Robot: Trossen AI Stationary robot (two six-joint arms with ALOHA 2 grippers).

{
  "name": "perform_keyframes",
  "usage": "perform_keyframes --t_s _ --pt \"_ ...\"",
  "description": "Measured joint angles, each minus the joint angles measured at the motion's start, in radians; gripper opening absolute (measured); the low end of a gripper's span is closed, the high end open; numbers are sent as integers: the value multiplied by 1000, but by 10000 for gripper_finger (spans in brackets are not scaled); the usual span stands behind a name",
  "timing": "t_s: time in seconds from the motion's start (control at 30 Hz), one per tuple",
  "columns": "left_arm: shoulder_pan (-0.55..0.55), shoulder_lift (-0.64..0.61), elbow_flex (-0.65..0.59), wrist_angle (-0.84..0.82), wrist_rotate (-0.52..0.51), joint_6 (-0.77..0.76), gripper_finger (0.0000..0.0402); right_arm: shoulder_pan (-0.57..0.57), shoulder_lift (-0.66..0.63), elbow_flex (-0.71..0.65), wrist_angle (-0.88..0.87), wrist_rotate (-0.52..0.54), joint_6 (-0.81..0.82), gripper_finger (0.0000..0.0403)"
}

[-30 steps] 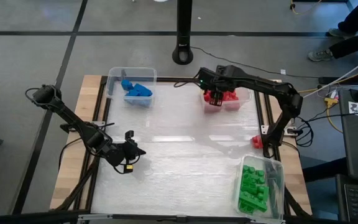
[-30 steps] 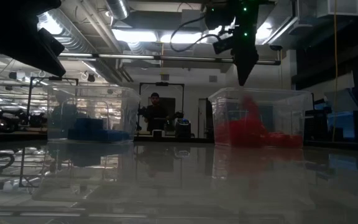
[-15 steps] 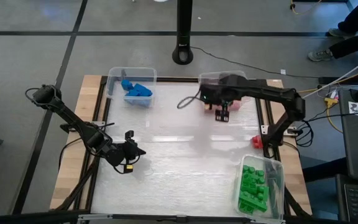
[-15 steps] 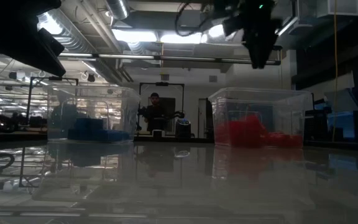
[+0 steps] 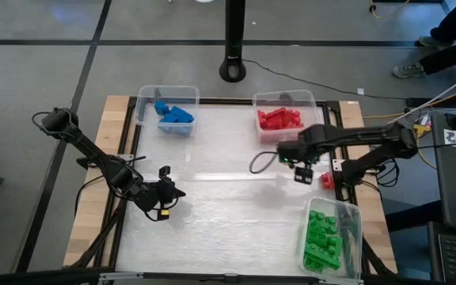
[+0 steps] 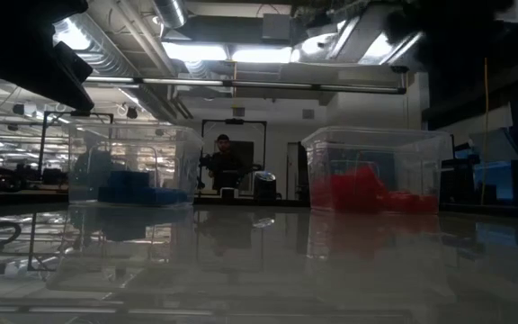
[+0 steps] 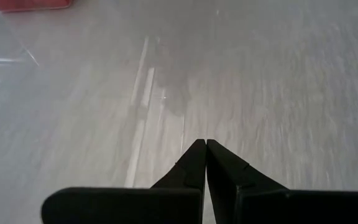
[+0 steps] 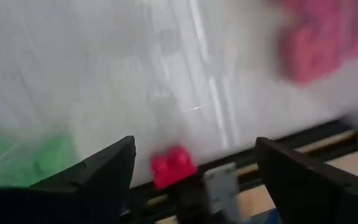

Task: Sort blocks
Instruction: Put the red game piece into the top right transparent bin

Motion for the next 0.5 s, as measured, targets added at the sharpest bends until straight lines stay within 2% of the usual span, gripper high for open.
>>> perform_keyframes --t_s 0.23,0.5 --pt "0 0 0 2 0 8 4 36 -95 -226 2 -73 217 328" --pt "1 0 0 5 0 5 4 35 -79 -388 94 -106 145 328"
